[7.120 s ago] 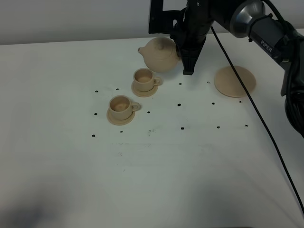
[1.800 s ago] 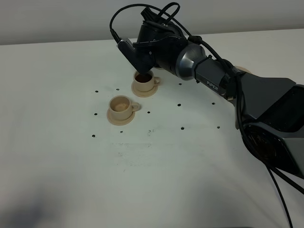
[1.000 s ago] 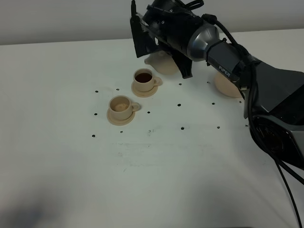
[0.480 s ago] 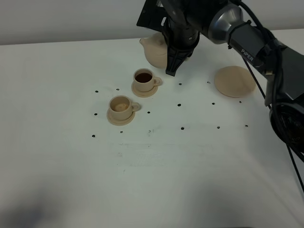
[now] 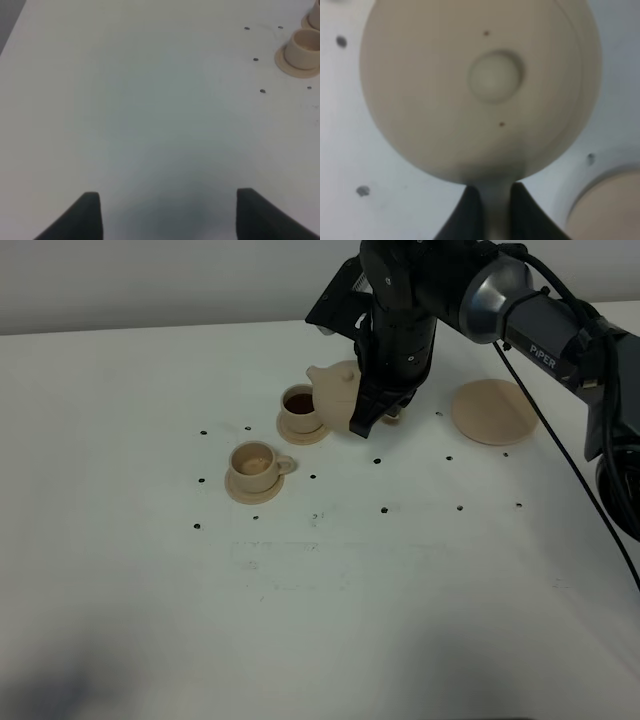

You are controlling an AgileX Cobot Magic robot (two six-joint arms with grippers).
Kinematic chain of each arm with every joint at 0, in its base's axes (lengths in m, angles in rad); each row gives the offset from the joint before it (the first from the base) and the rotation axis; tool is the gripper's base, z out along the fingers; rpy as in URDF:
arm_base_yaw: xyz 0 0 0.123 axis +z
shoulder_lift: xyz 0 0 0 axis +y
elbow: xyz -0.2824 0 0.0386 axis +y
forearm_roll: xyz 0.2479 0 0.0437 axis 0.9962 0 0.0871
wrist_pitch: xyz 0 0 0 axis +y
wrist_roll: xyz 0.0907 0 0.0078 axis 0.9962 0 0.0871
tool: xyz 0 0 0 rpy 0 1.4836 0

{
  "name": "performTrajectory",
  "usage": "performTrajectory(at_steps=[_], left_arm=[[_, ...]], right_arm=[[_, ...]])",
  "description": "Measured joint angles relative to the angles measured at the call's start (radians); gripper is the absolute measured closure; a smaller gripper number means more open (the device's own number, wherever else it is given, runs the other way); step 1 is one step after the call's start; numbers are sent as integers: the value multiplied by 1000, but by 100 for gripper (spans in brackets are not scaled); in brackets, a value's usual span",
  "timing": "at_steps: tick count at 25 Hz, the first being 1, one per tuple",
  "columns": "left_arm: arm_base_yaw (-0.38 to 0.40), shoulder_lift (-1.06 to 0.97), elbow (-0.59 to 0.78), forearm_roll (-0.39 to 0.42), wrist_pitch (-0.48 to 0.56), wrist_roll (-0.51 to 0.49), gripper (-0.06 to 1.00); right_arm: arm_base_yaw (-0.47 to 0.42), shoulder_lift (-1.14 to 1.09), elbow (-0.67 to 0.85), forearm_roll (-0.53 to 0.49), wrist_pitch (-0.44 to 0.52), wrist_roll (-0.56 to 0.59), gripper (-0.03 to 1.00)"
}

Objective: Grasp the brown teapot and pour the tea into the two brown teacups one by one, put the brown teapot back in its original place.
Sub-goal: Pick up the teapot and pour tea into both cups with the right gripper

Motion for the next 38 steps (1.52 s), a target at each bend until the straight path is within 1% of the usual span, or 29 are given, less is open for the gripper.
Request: performTrajectory(at_steps=[6,11,18,21,25,30,32,35,38], left_arm=[[0,0,0,0,0,0,35],[0,0,0,0,0,0,35],[0,0,0,0,0,0,35],[0,0,0,0,0,0,35],[0,0,0,0,0,0,35],[0,0,0,0,0,0,35],[0,0,0,0,0,0,35],[0,0,0,0,0,0,35],[0,0,0,0,0,0,35]], right_arm=[[0,1,10,-16,1,-3,87],[10,-32,10,-36,2,-30,87],[76,-99,10,-85,3,-33,87],[115,-129,40,-103,-2,-26,87],[149,-169,128,-111,-1,-21,87],[158,-230,288,-126,-9,14,87],[158,-259,363,-128,-49,28,87],[160,-298,475,-138,-137,31,87],[181,-315,557,-203,-208,32,87]])
